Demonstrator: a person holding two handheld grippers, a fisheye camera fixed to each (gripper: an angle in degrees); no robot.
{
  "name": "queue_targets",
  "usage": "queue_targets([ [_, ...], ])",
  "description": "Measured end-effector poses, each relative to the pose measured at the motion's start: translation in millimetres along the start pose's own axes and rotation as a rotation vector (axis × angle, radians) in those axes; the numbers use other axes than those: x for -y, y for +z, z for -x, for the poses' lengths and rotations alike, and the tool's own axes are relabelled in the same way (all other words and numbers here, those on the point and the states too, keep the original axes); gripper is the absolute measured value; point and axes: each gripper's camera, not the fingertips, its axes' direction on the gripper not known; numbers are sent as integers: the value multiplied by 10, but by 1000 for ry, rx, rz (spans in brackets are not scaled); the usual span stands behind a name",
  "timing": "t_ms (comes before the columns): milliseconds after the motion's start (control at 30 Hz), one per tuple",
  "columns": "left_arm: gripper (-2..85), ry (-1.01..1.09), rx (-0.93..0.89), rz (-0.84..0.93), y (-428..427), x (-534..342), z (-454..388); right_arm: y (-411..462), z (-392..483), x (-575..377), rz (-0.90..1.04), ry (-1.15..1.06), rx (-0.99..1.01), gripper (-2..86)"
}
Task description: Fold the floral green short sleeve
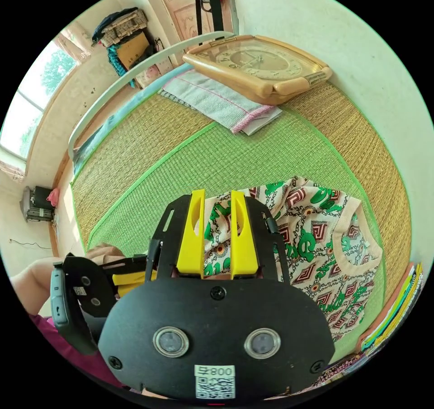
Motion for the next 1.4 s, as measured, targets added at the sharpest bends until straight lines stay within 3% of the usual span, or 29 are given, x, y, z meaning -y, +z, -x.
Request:
queue_targets([
  [233, 14, -36, 23, -53, -114, -141, 129, 184, -128, 35, -38, 73, 25, 14],
  [467, 25, -184, 204, -137, -480, -356, 705, -513, -423, 238, -362, 108, 354, 22],
  [700, 57, -423, 28, -32, -241, -817, 1429, -401, -562, 552, -274, 134, 370, 83],
  [800, 60, -441, -60, -63, -293, -984, 1412, -479, -623, 230, -305, 137, 375, 75],
  [933, 66, -412, -307, -68, -296, -1153, 1195, -470, -610, -693, -282, 152, 381, 53],
  [1233, 71, -551, -421, 39, -452, -1905, 903, -355, 189, -2691, -4, 212, 390, 47],
  [1400, 59, -593, -469, 108, -516, -2168, 812, -789, 128, -3381, -7, 360, 303, 43],
])
